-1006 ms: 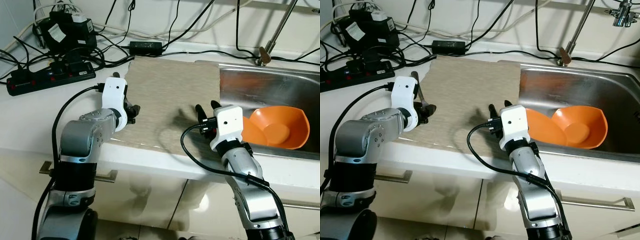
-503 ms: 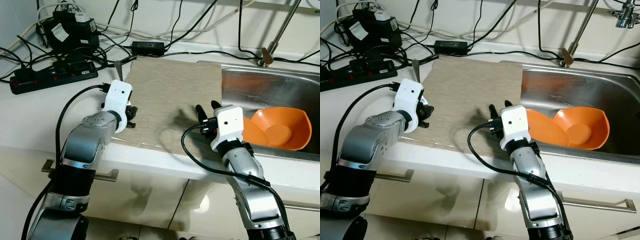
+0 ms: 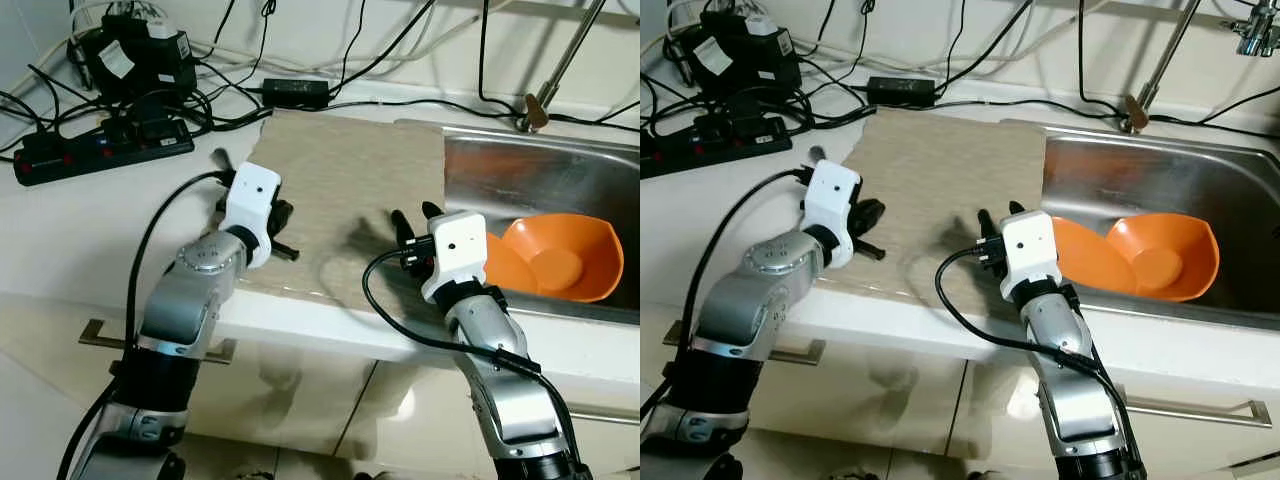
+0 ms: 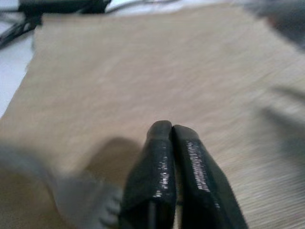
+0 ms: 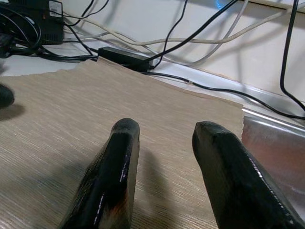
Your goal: Kitchen organization
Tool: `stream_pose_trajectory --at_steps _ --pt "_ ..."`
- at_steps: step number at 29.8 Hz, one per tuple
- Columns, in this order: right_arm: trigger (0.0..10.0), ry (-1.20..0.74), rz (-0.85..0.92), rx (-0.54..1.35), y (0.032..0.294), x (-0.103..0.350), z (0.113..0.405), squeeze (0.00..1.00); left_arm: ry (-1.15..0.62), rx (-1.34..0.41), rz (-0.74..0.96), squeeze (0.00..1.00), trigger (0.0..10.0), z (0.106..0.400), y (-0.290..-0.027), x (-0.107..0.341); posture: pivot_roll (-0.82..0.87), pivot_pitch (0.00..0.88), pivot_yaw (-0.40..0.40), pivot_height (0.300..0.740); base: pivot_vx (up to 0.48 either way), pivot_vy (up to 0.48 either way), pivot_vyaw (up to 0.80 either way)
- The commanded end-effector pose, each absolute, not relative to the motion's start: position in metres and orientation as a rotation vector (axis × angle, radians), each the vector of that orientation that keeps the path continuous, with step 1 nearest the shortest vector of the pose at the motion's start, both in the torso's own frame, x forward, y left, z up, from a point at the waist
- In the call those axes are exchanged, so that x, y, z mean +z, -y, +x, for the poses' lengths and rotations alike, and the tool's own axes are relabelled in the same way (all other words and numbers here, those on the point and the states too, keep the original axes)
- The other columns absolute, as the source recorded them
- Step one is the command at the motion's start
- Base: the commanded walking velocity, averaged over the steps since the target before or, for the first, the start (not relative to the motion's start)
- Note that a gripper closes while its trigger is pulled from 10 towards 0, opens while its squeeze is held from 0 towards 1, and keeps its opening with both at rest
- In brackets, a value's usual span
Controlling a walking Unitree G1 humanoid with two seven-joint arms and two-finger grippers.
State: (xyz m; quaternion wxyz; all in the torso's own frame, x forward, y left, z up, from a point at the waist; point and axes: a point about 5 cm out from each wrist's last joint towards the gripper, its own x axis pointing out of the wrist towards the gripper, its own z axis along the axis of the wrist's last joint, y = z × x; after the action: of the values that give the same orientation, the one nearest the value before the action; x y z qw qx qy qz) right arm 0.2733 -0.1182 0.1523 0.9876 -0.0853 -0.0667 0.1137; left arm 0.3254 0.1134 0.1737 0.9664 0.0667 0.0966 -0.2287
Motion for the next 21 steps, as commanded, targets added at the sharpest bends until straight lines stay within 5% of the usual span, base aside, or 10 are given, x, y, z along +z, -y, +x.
stream_pose_trajectory --at_steps 1,2,3,4,17,21 --pt "10.0 0.138 -0.171 0.222 0.121 0.154 0.274 0.00 -0.147 -0.499 0.157 0.00 0.0 0.325 -0.107 0.185 -0.01 0.016 -0.051 0.732 0.000 0.000 0.00" --pt "10.0 0.138 -0.170 0.222 0.121 0.154 0.273 0.00 -0.144 -0.491 0.172 0.00 0.0 0.327 -0.107 0.187 -0.01 0.016 -0.051 0.732 0.000 0.000 0.00" --pt "10.0 0.138 -0.170 0.222 0.121 0.154 0.273 0.00 -0.144 -0.486 0.184 0.00 7.7 0.329 -0.108 0.190 -0.01 0.016 -0.051 0.732 0.000 0.000 0.00" --pt "10.0 0.137 -0.170 0.222 0.121 0.154 0.273 0.00 -0.129 -0.463 0.192 0.00 10.0 0.334 -0.112 0.194 -0.01 0.016 -0.050 0.732 0.000 0.000 0.00" --pt "10.0 0.139 -0.168 0.214 0.121 0.155 0.274 0.00 -0.001 -0.352 0.222 0.00 10.0 0.352 -0.132 0.228 -0.01 0.015 -0.047 0.732 0.000 0.000 0.00" --pt "10.0 0.139 -0.167 0.216 0.121 0.155 0.274 0.00 -0.026 -0.273 0.308 0.00 10.0 0.371 -0.165 0.222 -0.01 0.016 -0.050 0.732 0.000 0.000 0.00"
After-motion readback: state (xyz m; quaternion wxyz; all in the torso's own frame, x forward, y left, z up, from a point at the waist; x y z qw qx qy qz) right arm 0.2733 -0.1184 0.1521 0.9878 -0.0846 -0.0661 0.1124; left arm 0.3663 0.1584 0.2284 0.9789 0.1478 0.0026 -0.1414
